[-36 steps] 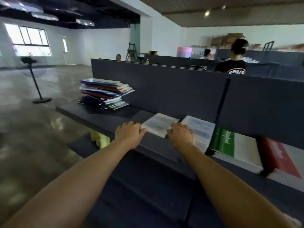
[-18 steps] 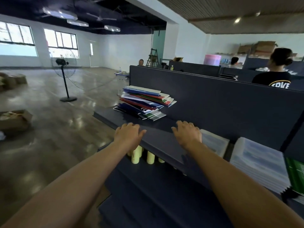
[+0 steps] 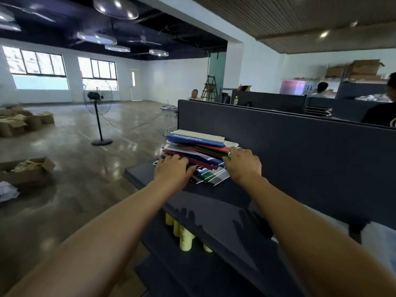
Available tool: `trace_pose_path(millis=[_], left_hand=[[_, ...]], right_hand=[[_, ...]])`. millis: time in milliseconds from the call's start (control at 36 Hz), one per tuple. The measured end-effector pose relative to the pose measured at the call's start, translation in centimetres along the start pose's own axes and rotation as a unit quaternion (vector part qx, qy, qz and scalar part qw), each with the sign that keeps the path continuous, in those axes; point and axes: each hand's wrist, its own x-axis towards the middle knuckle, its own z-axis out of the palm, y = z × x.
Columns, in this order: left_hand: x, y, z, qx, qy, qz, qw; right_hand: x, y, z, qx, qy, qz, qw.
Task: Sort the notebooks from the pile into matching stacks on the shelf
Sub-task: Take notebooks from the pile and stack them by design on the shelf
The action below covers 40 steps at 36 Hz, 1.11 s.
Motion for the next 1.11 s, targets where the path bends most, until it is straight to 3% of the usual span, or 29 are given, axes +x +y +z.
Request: trace_pose_path(millis=[694, 1000, 1111], left_hand=[[7.9, -2.6, 2.5, -0.024, 0.072, 0.046, 0.996], [9.1, -3.4, 2.9, -0.040, 0.085, 0.059, 0.994], [9.2, -3.6, 3.1, -0.043, 0.094, 0.069, 0.992]], right_hand=[[11.4, -5.5, 4.7, -0.007, -0.080, -0.045, 0.996], [12.9, -6.3, 4.2, -0.049, -0.028, -0.043, 0.997], [12.9, -6.1, 4.1, -0.084, -0.051, -0.062, 0.993]])
